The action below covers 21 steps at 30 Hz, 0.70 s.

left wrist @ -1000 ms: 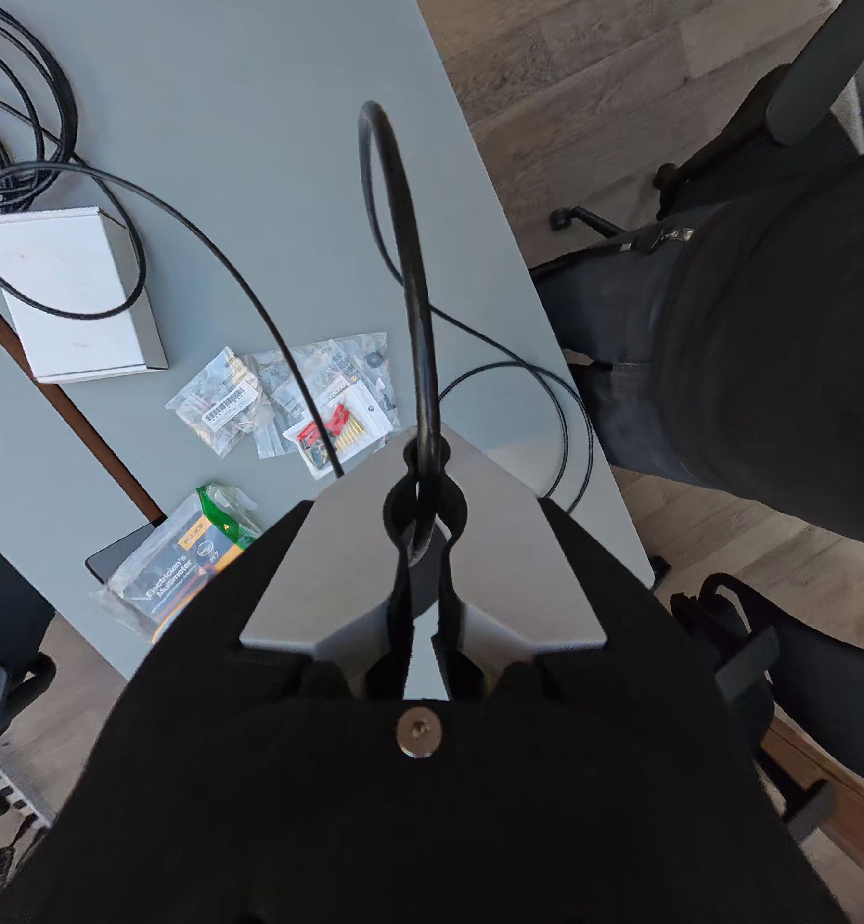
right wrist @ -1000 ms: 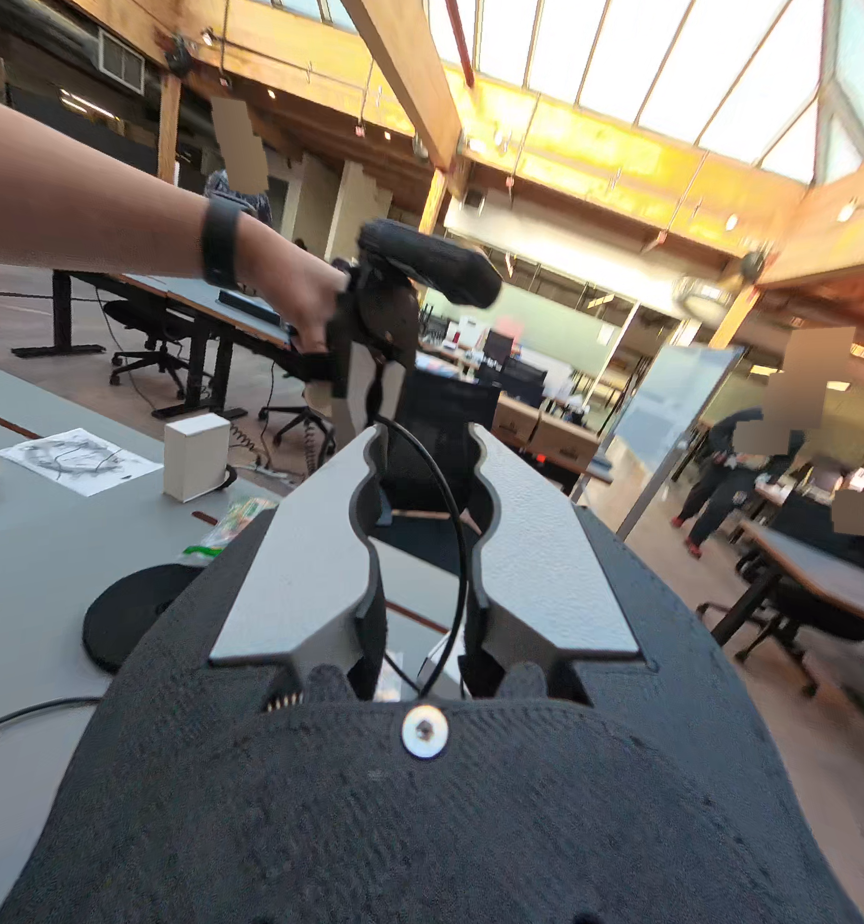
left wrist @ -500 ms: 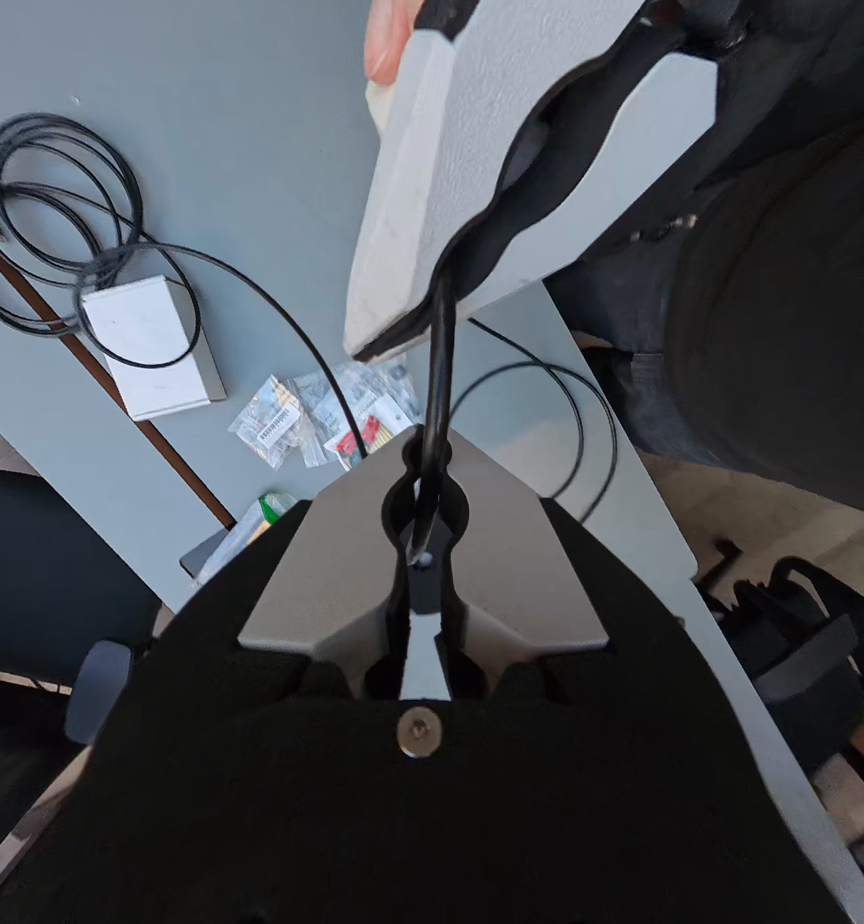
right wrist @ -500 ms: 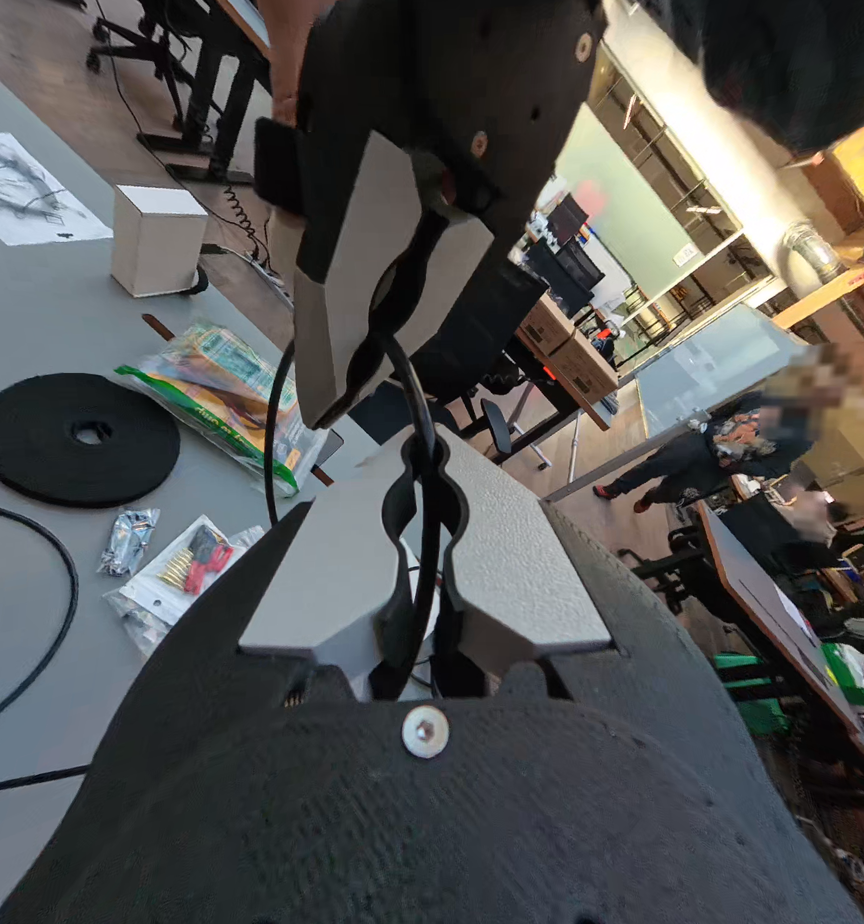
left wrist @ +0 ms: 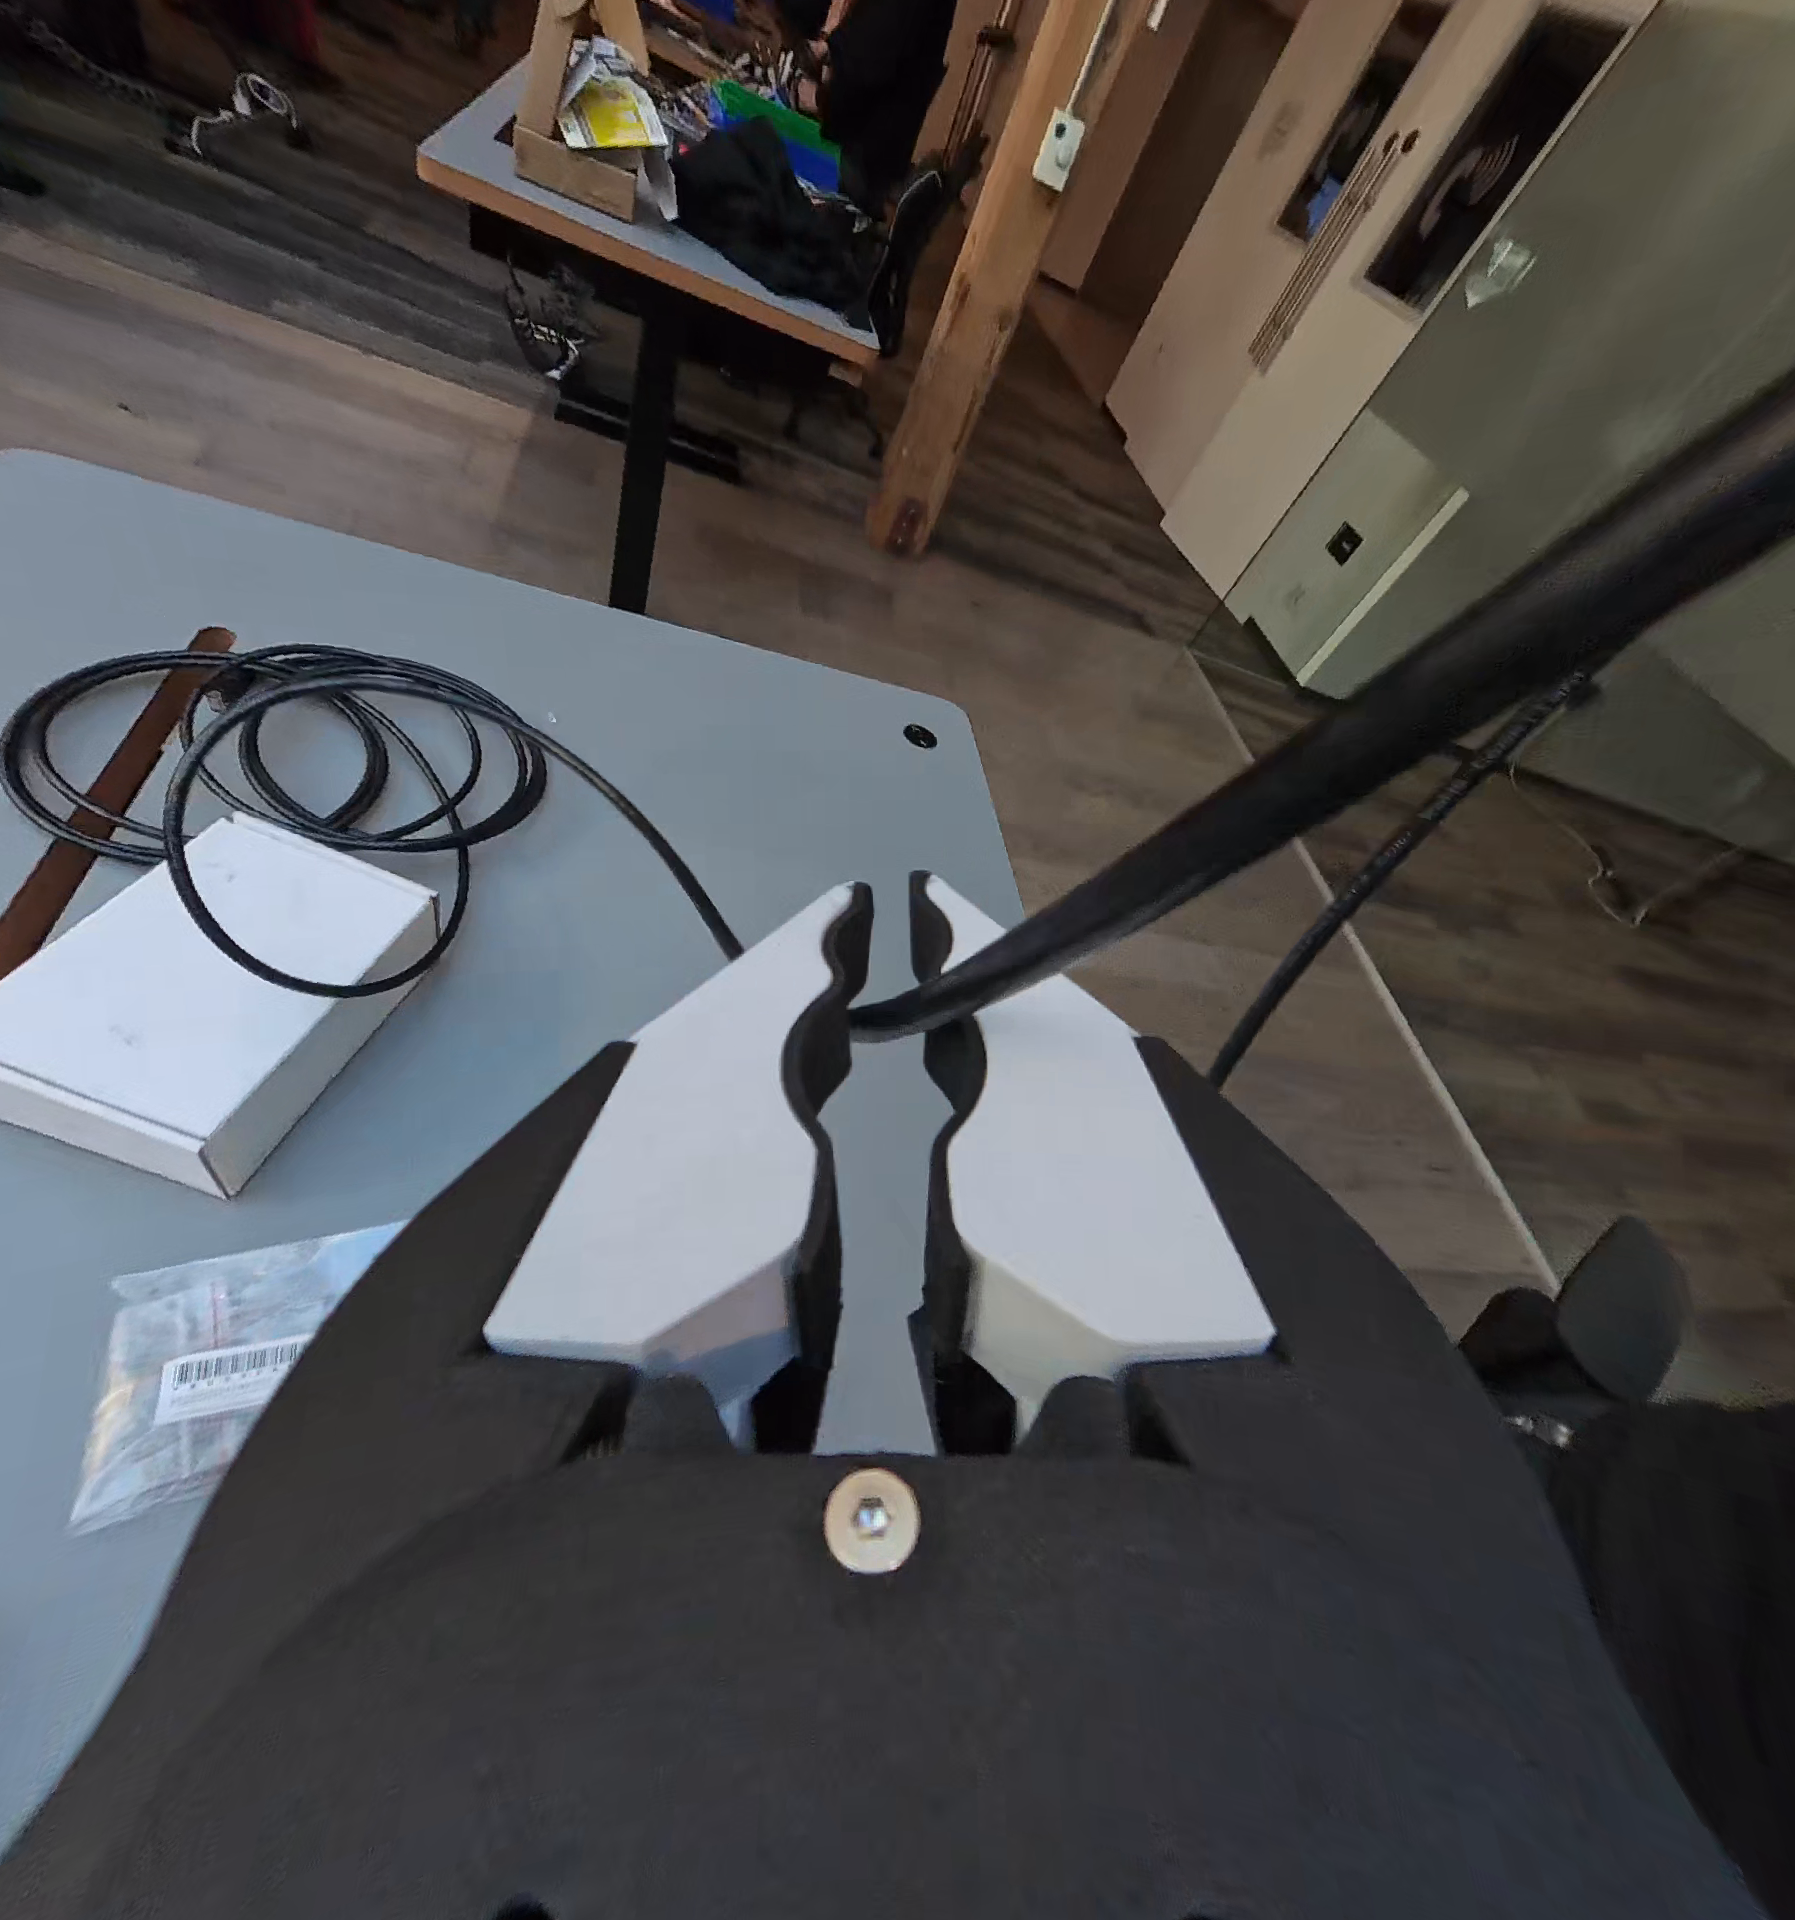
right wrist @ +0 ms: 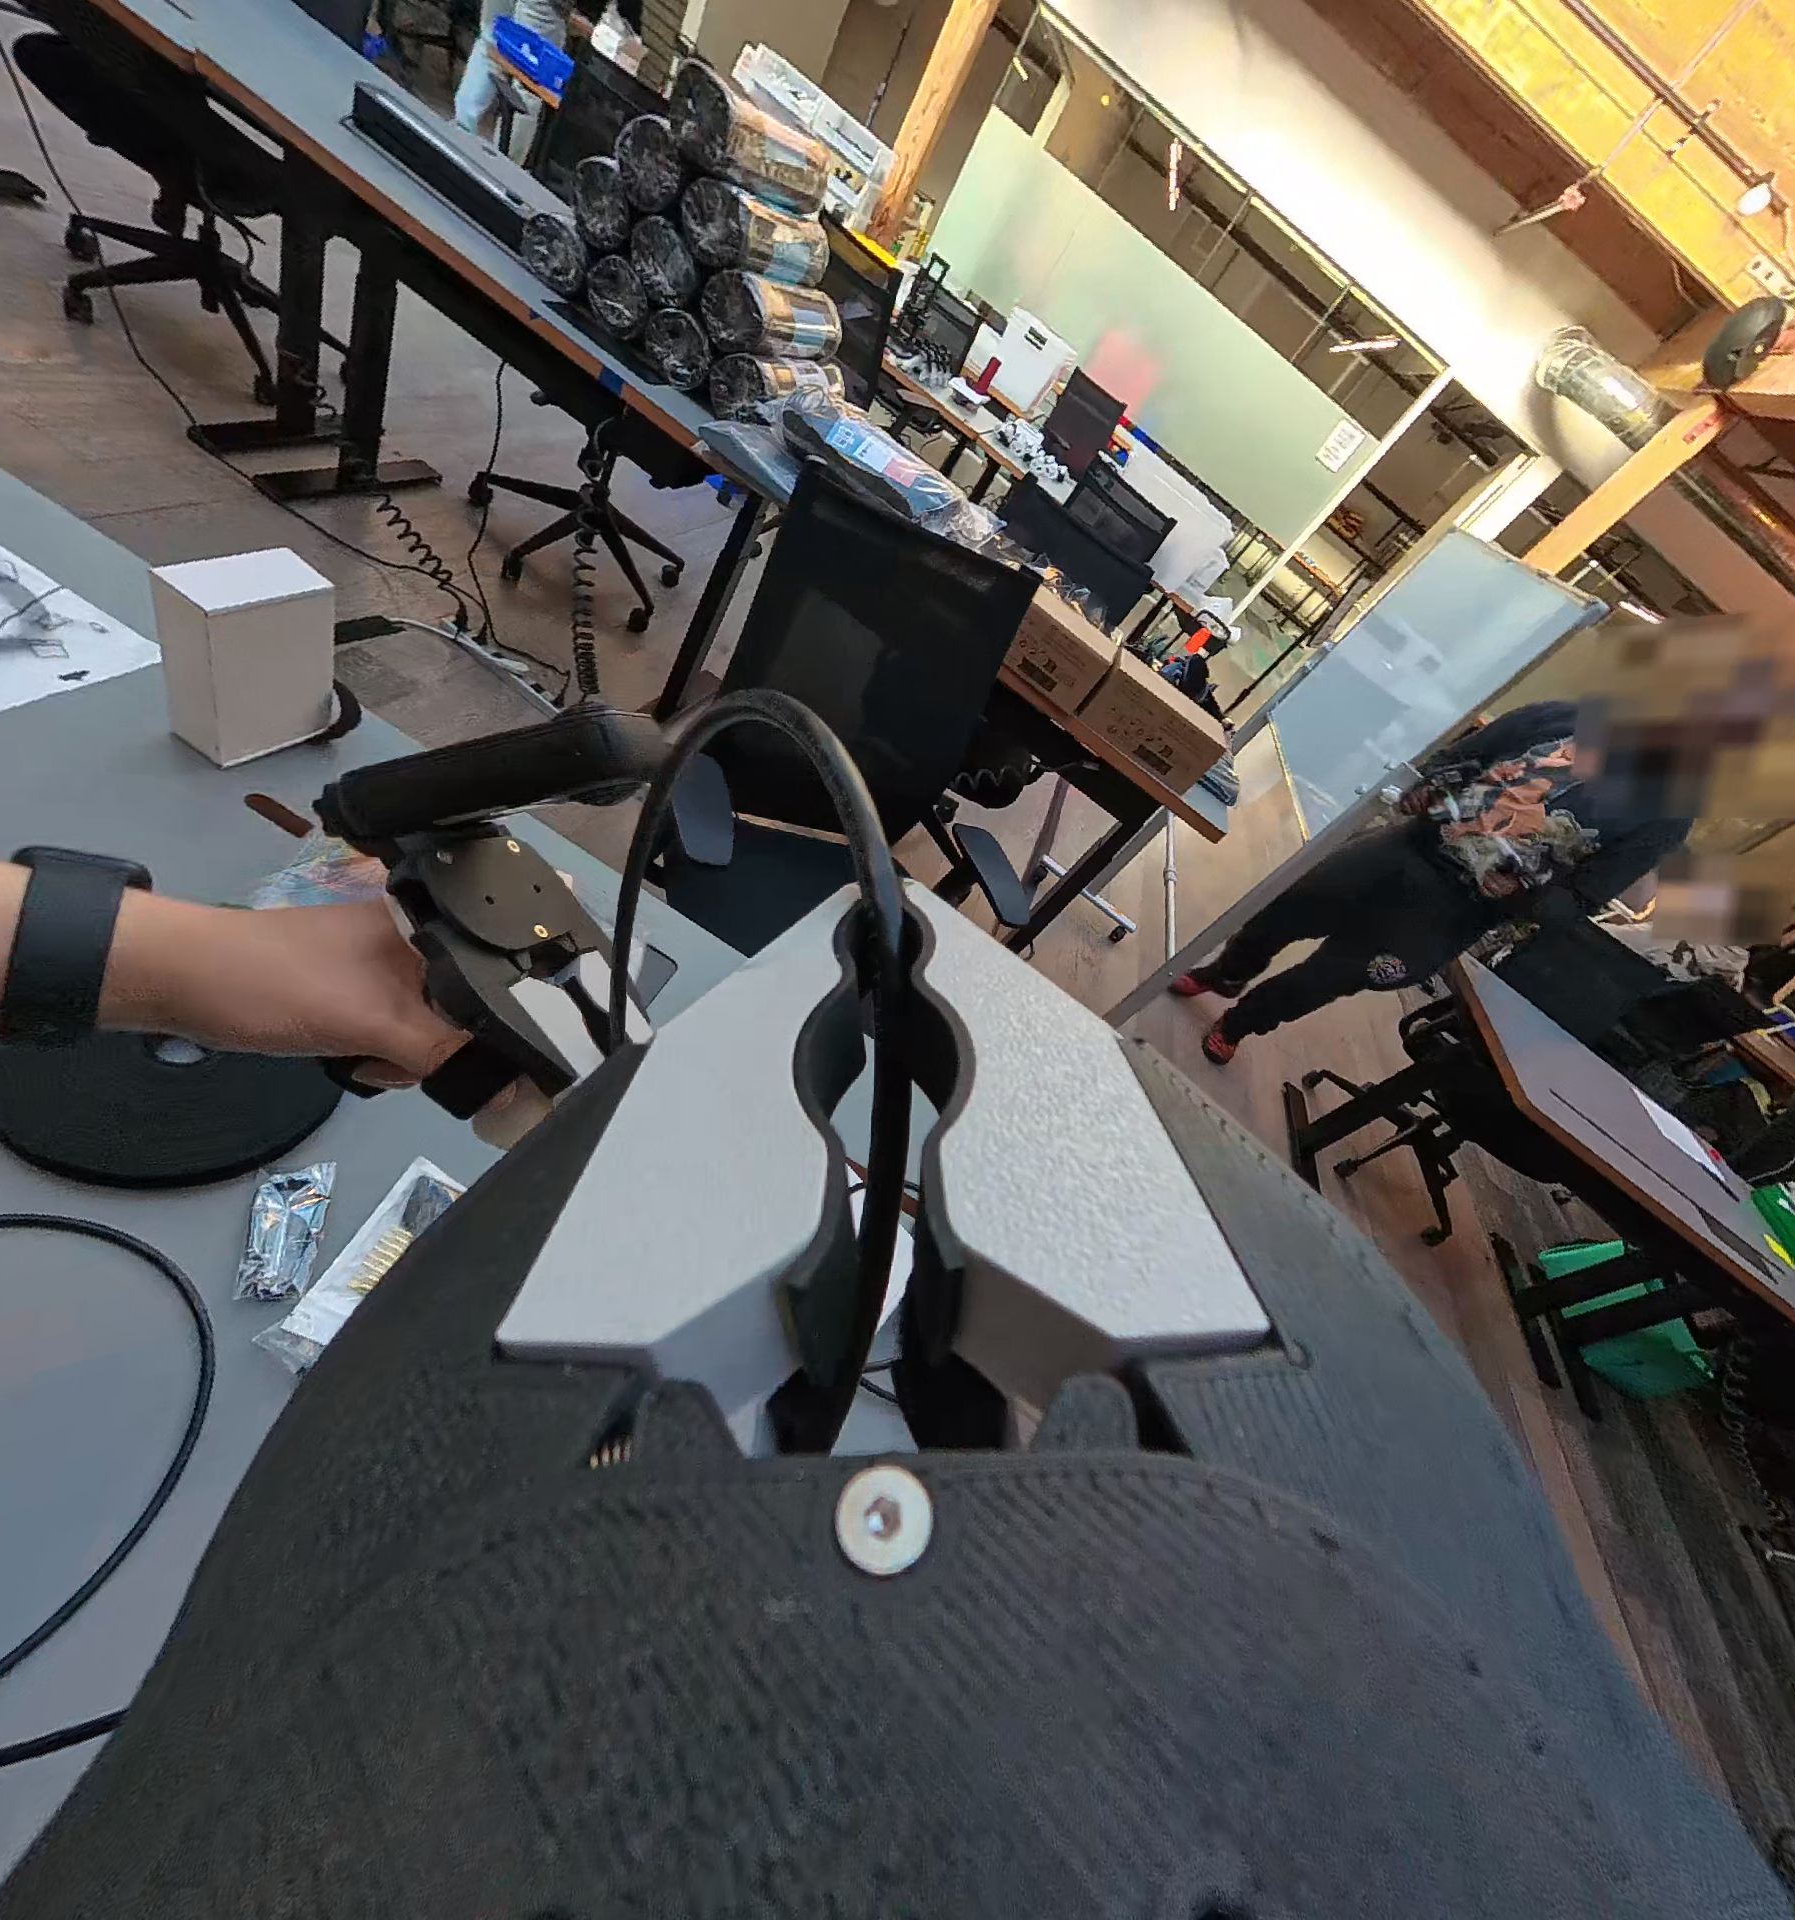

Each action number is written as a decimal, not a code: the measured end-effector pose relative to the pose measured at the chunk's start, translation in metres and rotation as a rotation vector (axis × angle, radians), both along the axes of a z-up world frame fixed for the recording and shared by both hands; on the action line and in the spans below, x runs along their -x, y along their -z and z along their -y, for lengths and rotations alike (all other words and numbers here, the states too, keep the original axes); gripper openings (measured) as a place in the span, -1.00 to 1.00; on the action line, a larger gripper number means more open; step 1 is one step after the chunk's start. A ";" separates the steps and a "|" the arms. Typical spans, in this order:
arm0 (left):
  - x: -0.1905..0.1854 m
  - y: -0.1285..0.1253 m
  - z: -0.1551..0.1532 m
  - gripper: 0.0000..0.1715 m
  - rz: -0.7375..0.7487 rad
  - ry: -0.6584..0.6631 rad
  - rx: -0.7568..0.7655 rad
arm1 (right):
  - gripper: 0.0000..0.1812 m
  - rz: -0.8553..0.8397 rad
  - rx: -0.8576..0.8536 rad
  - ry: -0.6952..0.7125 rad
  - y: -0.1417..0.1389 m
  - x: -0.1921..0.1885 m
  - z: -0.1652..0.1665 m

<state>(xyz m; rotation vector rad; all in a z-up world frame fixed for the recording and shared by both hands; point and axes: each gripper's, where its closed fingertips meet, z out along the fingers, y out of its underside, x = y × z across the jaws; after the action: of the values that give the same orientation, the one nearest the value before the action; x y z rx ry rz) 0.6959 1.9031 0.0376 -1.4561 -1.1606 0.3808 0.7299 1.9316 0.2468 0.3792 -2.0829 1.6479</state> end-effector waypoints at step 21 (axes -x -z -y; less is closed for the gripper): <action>-0.002 -0.267 0.047 -1.00 0.287 0.136 0.904 | -0.57 0.238 0.261 -0.140 -0.046 -0.057 -0.059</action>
<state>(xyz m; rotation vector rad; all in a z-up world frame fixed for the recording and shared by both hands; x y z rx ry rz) 0.6978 1.8560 0.3043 -2.4236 -1.1527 0.6663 0.7867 1.9902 0.2929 0.2577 -2.0044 2.1087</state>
